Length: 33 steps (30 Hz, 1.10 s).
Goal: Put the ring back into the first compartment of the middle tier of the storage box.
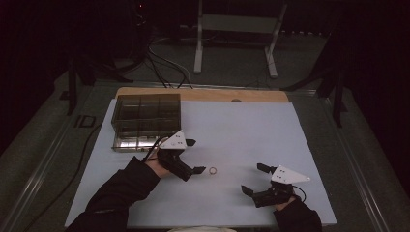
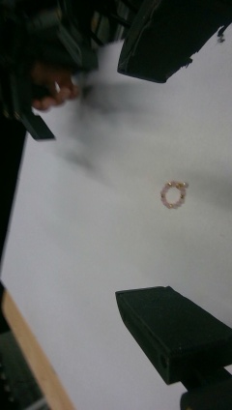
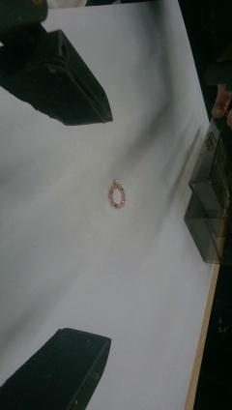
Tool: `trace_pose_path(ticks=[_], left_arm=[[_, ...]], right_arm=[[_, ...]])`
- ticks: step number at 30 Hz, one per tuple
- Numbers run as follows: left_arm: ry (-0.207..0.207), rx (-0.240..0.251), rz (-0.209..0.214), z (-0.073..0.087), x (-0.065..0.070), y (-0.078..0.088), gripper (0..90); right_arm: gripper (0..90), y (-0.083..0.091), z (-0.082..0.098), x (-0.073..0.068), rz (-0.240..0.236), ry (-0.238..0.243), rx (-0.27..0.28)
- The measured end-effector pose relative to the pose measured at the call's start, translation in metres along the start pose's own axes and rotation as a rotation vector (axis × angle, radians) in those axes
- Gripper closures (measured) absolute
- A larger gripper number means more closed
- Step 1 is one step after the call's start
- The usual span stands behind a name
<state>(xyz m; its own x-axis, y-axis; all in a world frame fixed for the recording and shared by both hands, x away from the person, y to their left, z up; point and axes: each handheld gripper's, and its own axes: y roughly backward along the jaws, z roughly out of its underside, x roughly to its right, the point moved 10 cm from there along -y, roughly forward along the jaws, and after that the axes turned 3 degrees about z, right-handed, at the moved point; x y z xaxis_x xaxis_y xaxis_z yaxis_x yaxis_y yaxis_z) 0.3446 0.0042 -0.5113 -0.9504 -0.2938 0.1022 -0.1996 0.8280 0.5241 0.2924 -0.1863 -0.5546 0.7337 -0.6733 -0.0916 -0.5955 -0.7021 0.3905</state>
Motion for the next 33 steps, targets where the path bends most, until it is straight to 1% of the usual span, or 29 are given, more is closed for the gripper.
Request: trace_pose_path(ticks=[1,2,4,8,10,11,12,14,16,18,22,23,26,27,29,30,32,33], left_arm=[[-0.003,-0.005,0.001,0.000,0.000,-0.002,1.0],[0.006,-0.014,-0.001,0.001,0.000,-0.005,1.0],[0.014,-0.015,-0.003,0.002,0.000,-0.009,1.0],[0.035,-0.033,-0.014,0.004,-0.001,-0.017,1.7],[0.034,-0.041,-0.018,0.005,-0.001,-0.019,2.1],[0.024,-0.049,-0.038,0.007,-0.002,-0.022,2.1],[0.024,-0.056,-0.038,0.007,-0.002,-0.023,2.2],[0.035,-0.071,-0.036,0.010,-0.002,-0.027,2.2],[0.041,-0.077,-0.037,0.011,-0.001,-0.031,2.4],[0.052,-0.079,-0.046,0.012,-0.002,-0.034,3.7],[0.093,-0.082,-0.068,0.014,-0.005,-0.040,4.7],[0.091,-0.084,-0.077,0.014,-0.006,-0.041,4.8],[0.107,-0.102,-0.088,0.017,-0.007,-0.044,5.2],[0.120,-0.110,-0.090,0.018,-0.007,-0.045,5.7],[0.127,-0.145,-0.103,0.021,-0.007,-0.049,6.5],[0.125,-0.156,-0.106,0.023,-0.007,-0.050,7.0],[0.144,-0.180,-0.105,0.026,-0.006,-0.054,7.7],[0.149,-0.192,-0.112,0.028,-0.007,-0.055,8.0]], right_arm=[[0.0,0.000,0.000,0.000,0.000,0.000,0.002],[0.0,0.000,0.000,0.000,0.001,-0.002,0.003],[0.0,0.000,0.000,0.000,-0.001,-0.006,0.002],[0.0,0.000,0.000,0.000,-0.001,-0.003,0.002],[0.0,0.000,0.000,0.000,-0.003,-0.005,0.001],[0.0,0.000,0.000,0.000,-0.003,-0.002,0.000],[0.0,0.000,0.000,0.000,-0.004,-0.002,0.001],[0.0,0.000,0.000,0.000,-0.004,-0.004,0.002],[0.0,0.000,0.000,0.000,-0.006,-0.007,0.002],[0.0,0.000,0.000,0.000,-0.006,-0.003,0.003],[0.0,0.000,0.000,0.000,-0.006,-0.008,0.002],[0.0,0.000,0.000,0.000,-0.006,-0.006,0.002],[0.0,0.001,0.000,0.000,-0.006,-0.009,0.004],[0.0,0.001,0.000,0.000,-0.006,-0.011,0.003],[0.0,0.001,0.000,0.000,-0.008,-0.009,0.001],[0.0,0.000,0.000,0.000,-0.007,-0.005,0.002],[0.0,0.000,0.000,0.000,-0.009,-0.008,0.002],[0.0,0.000,0.000,0.000,-0.010,-0.009,0.001]])
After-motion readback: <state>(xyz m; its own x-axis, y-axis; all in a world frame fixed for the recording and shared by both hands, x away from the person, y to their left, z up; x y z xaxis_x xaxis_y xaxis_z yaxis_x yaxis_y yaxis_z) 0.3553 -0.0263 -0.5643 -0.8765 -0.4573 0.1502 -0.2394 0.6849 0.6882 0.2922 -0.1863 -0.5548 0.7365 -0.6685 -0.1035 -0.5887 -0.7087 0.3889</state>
